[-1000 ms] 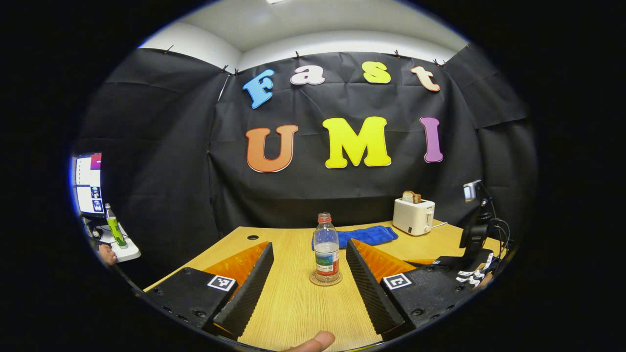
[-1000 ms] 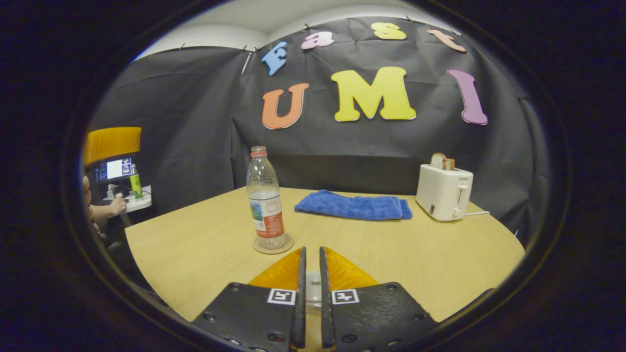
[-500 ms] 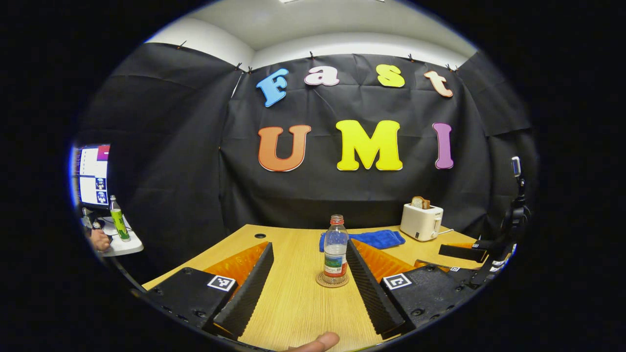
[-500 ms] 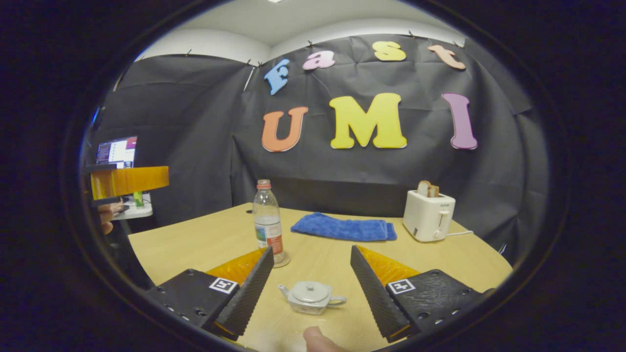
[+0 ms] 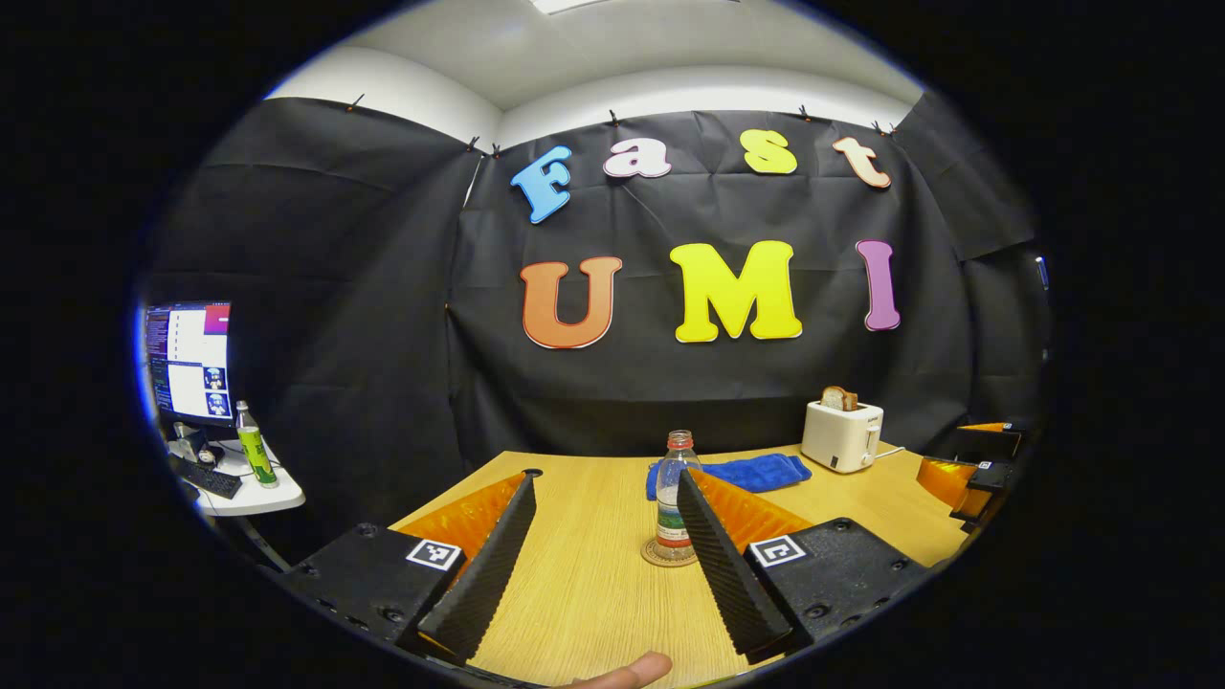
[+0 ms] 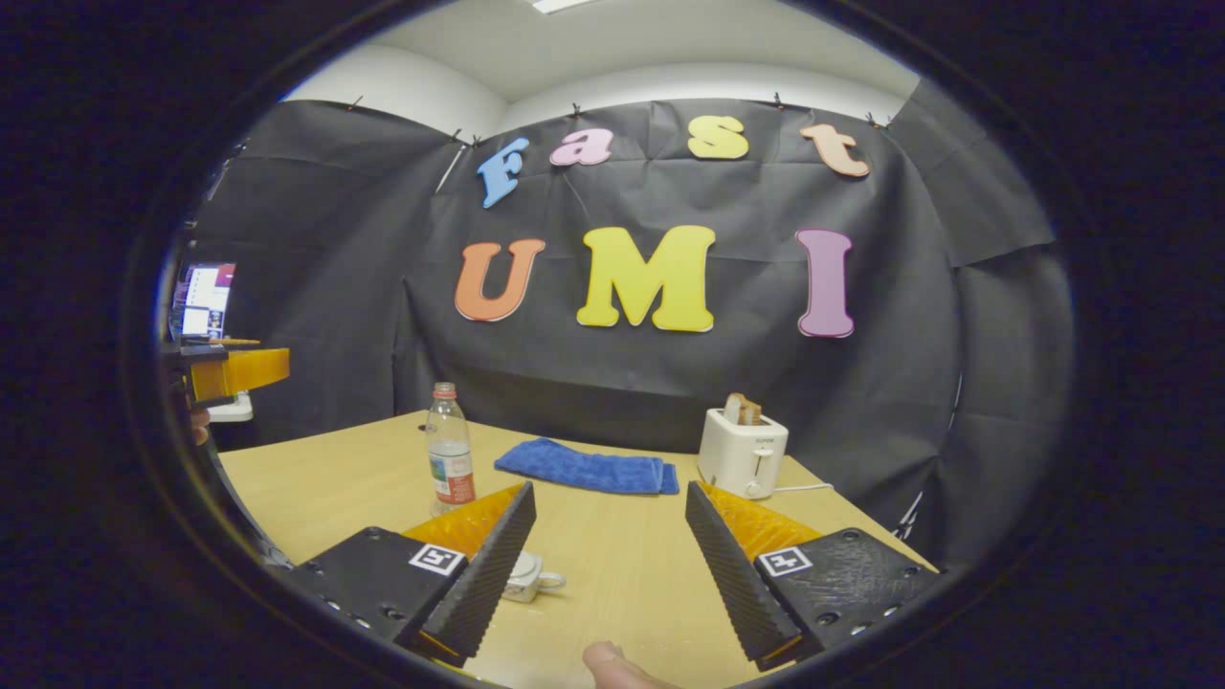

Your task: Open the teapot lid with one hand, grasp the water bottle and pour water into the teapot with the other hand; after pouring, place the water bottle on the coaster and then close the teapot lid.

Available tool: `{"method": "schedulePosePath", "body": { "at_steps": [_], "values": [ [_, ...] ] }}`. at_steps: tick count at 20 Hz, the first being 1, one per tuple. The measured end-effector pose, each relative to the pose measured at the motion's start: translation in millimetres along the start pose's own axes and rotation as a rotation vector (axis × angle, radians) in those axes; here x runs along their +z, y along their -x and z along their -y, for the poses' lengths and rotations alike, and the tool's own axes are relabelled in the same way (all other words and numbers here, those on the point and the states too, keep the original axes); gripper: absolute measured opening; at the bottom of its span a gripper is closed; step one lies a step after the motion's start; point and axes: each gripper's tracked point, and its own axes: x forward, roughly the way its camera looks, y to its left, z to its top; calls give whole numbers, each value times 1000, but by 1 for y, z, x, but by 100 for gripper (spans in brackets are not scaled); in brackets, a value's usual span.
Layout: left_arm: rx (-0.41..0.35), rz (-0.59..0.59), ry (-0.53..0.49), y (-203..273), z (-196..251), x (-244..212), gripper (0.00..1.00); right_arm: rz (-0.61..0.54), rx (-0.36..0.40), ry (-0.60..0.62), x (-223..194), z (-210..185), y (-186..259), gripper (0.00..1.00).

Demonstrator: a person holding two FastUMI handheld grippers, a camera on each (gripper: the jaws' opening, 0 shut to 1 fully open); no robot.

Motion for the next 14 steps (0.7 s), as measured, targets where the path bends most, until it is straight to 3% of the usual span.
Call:
{"method": "schedulePosePath", "body": {
  "at_steps": [7,13,14],
  "values": [
    [5,-5,-30,2,14,-3,94,43,-134,3,10,62,25,97],
    [27,-17,-57,0,20,-11,93,49,-125,-35,3,75,33,96],
    [24,-21,-52,-1,24,-12,87,50,-122,-43,2,75,34,96]
  ]
}}
